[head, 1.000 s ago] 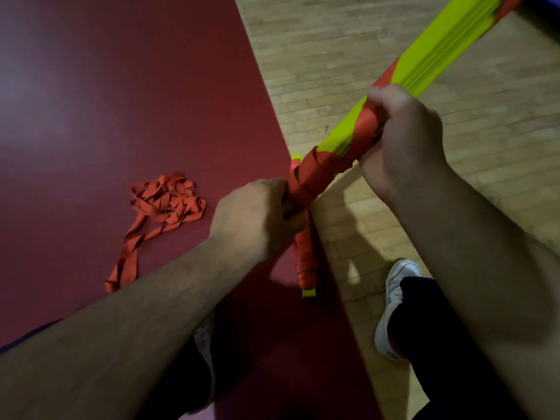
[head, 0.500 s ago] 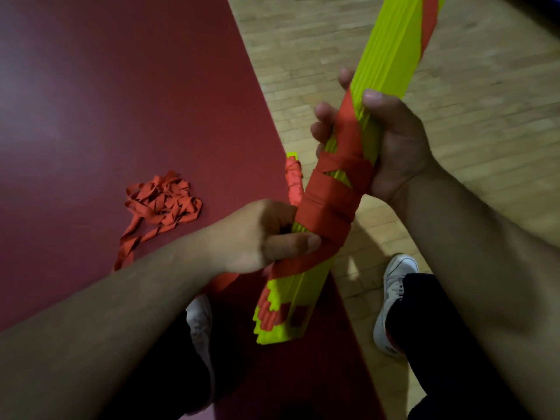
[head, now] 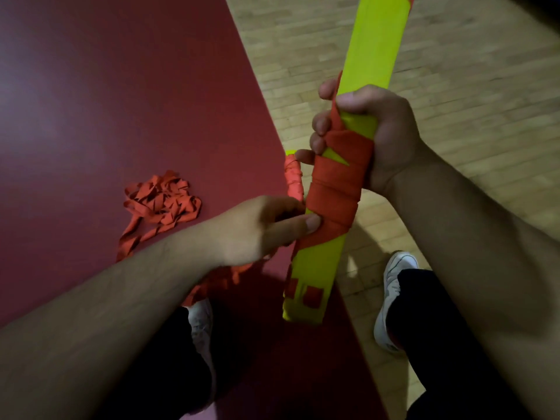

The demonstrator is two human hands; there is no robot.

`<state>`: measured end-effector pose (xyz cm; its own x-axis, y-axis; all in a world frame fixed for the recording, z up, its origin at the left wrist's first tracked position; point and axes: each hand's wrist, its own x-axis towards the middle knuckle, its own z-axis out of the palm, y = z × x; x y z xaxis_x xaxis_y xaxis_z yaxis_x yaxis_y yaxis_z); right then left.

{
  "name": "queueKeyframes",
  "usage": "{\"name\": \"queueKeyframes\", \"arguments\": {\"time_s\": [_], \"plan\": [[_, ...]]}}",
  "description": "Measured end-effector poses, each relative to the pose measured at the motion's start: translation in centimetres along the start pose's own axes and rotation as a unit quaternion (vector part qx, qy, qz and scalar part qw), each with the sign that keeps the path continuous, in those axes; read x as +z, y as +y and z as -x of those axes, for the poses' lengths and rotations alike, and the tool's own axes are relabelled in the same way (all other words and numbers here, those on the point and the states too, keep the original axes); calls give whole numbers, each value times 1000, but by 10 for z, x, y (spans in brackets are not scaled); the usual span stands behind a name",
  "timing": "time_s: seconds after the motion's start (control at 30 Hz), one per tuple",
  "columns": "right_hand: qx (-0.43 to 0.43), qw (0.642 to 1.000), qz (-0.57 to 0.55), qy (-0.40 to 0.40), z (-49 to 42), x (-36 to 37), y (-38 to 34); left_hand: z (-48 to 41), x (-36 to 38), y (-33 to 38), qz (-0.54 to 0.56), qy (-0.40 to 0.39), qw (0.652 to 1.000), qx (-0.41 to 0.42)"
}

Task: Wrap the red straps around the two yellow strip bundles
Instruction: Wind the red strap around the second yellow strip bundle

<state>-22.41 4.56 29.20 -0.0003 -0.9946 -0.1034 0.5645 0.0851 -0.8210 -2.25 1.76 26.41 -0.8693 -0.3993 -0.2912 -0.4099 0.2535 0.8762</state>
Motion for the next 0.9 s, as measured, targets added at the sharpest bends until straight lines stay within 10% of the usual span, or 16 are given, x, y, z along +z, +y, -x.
{"name": "queueKeyframes", "arguments": {"time_s": [0.73, 0.9], "plan": [[-150, 929, 269, 203, -3, 15, 2, -7, 0, -17, -287, 116, 951, -9], [-181, 891, 315, 273, -4, 16, 6, -6, 9, -7, -173, 128, 976, -16]]}}
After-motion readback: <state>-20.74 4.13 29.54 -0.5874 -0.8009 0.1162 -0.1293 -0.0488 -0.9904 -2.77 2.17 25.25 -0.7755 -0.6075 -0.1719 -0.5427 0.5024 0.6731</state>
